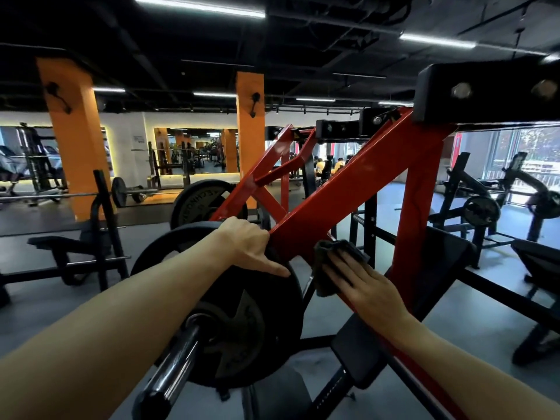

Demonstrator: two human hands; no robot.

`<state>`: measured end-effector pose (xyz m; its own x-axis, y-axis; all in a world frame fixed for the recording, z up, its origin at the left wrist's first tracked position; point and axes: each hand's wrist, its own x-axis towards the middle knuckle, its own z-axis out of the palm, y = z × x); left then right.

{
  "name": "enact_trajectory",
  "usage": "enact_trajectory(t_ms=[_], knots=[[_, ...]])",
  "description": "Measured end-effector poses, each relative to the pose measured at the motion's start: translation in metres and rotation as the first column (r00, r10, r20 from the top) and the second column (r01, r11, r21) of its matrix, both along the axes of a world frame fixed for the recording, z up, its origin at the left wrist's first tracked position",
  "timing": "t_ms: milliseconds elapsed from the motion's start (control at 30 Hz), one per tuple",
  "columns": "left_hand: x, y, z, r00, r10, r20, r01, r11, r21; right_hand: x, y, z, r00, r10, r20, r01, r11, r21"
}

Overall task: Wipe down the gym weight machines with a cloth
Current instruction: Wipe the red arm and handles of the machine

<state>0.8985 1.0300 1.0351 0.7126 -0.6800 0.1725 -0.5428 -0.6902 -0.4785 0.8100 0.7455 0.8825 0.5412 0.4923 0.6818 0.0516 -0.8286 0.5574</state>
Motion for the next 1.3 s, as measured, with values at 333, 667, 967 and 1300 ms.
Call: enact_trajectory(t_ms=[333, 667, 967, 1300], knots=[[-0.027, -0.03, -0.023, 0.91, -0.221, 0.351, 0.243, 0.97, -0.019, 0.036, 0.073, 0.019, 0.998, -0.006, 0.061, -0.009, 0.971, 0.239], [-0.027, -0.05, -0.039, 0.821, -0.391, 0.415, 0.324, 0.919, 0.225, -0.018, 0.012, -0.101, 0.98, -0.184, -0.081, 0.201, 0.906, 0.373], [-0.016, -0.057, -0.042, 0.857, -0.398, 0.327, 0.382, 0.917, 0.115, 0.042, 0.088, -0.016, 0.993, -0.115, 0.006, 0.08, 0.723, 0.686], [-0.019, -0.056, -0.046, 0.824, -0.433, 0.366, 0.417, 0.9, 0.126, 0.014, 0.047, -0.07, 0.974, -0.228, -0.007, 0.193, 0.809, 0.555]])
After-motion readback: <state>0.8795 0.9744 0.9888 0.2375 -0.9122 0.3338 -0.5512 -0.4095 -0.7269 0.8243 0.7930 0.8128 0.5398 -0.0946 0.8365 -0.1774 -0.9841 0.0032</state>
